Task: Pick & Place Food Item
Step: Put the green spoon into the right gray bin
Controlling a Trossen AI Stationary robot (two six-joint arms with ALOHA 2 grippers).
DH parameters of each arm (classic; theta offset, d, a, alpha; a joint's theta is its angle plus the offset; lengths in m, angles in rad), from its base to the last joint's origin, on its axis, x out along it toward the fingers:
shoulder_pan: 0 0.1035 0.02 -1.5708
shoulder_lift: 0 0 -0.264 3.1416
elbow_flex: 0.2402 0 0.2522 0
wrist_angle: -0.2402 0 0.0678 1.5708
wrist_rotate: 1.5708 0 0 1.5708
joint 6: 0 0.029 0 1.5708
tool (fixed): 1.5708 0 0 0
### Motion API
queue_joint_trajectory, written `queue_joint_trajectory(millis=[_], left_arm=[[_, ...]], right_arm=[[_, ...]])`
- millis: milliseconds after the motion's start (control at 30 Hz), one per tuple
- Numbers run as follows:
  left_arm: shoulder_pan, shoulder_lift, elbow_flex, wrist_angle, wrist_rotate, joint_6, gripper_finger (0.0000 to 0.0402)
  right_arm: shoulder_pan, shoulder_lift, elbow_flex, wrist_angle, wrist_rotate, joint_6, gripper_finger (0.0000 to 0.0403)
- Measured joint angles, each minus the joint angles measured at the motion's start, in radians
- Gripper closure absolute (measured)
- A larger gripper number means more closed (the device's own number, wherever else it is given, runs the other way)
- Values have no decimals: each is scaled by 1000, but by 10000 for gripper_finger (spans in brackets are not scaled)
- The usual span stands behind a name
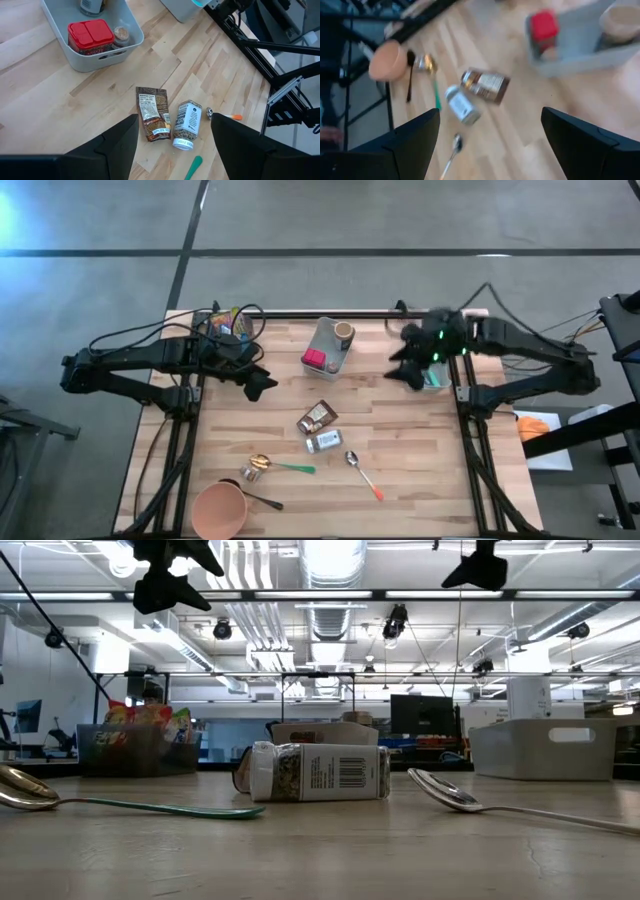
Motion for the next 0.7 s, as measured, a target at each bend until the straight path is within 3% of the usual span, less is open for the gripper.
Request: queue_joint_trajectory(millis=[200, 367, 533, 700], left_arm=[[0, 0, 0, 0, 0, 0, 149], [0, 0, 0, 0, 0, 0, 149], [0, 0, 0, 0, 0, 0, 149], [1, 0, 0, 9, 0, -11, 149]], right_arm=[[240, 28, -80, 2, 129, 184, 58], [398, 56, -83, 2, 307, 301, 58], [481, 38, -85, 5, 432, 375, 58], [507, 25, -92, 14, 458, 381, 58]])
